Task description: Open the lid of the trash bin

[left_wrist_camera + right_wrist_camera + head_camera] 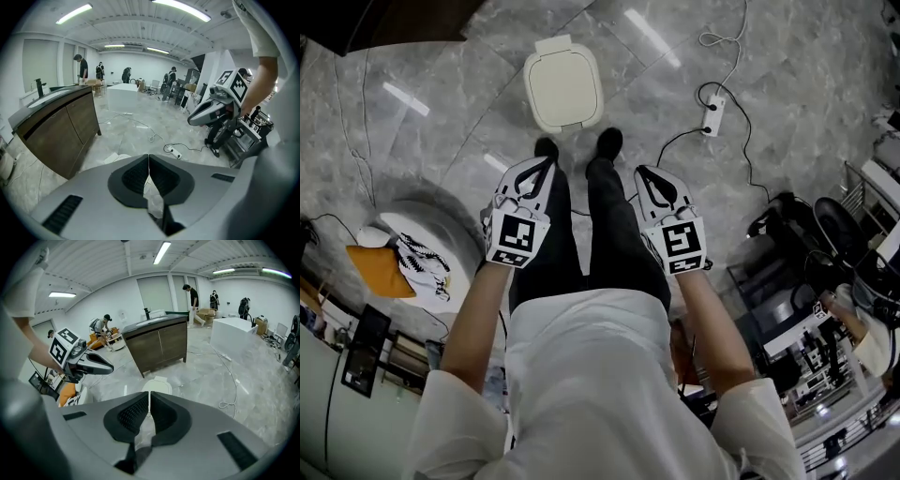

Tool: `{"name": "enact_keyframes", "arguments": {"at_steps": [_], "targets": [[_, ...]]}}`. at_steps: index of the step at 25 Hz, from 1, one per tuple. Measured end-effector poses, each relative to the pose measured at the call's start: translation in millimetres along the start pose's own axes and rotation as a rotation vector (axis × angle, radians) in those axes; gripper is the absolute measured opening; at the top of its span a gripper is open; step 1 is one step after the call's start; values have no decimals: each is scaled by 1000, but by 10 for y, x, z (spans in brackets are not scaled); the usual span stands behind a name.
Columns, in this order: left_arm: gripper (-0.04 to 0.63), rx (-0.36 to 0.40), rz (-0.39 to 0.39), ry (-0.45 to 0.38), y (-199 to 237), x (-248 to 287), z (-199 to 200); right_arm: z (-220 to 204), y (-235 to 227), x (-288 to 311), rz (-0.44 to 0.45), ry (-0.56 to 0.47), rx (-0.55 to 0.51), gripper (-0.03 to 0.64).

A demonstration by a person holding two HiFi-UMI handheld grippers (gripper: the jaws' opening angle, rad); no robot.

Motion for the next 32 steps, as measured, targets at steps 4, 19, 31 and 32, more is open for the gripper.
{"name": "enact_keyframes", "arguments": {"at_steps": [4,19,31,32], "targets": [[18,-13,-4,26,-25,177,-144,-166,-55,175,17,18,15,34],[18,11,3,125,67,1051,-770,-692,-107,804,67,37,51,34],[18,-52,29,215,92,1660,-1332,-1035,-135,1241,124,49,65,34],[18,-61,34,226,99,1712,-1387,-1072,-140,1265,125,51,67,34]]}}
Point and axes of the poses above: the fingertips, and each gripper's own axes: x forward along the fingers, y to its left, z out of its top, the point moved 4 cm from there along -x, backward along the fingers, and after that the axes turned 13 degrees about -x, right-handed, at the moved point
